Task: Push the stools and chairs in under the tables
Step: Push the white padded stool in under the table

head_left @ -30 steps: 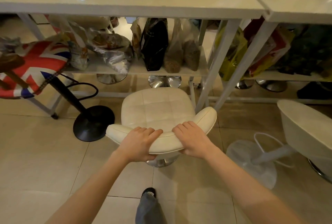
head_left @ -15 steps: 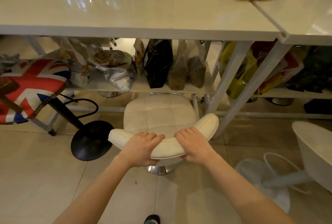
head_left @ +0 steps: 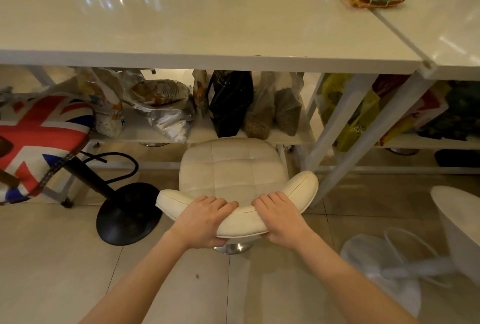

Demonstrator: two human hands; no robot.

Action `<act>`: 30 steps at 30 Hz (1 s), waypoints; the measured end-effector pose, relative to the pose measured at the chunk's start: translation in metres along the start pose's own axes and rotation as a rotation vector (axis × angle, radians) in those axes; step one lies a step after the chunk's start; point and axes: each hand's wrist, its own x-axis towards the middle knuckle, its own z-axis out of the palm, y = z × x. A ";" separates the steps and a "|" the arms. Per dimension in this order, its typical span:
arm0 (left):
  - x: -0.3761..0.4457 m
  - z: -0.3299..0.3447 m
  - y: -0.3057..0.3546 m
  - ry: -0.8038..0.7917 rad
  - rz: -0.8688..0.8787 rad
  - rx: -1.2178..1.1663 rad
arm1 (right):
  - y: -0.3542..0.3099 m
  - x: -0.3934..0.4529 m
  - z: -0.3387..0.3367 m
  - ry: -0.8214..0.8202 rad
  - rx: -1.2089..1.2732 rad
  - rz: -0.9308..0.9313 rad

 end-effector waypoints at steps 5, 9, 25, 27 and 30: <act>-0.003 -0.002 -0.007 -0.027 0.011 -0.017 | -0.012 0.003 -0.004 0.001 0.001 0.055; -0.011 -0.008 -0.021 -0.056 0.013 -0.020 | -0.031 0.010 -0.004 0.024 0.013 0.085; -0.013 -0.023 -0.033 -0.150 0.069 -0.018 | -0.044 0.010 -0.008 0.038 0.095 0.086; -0.011 -0.026 -0.030 -0.135 0.053 -0.035 | -0.040 0.002 -0.011 0.053 0.115 0.061; 0.003 -0.031 -0.015 -0.066 0.004 -0.038 | -0.023 -0.026 -0.023 0.104 0.099 0.111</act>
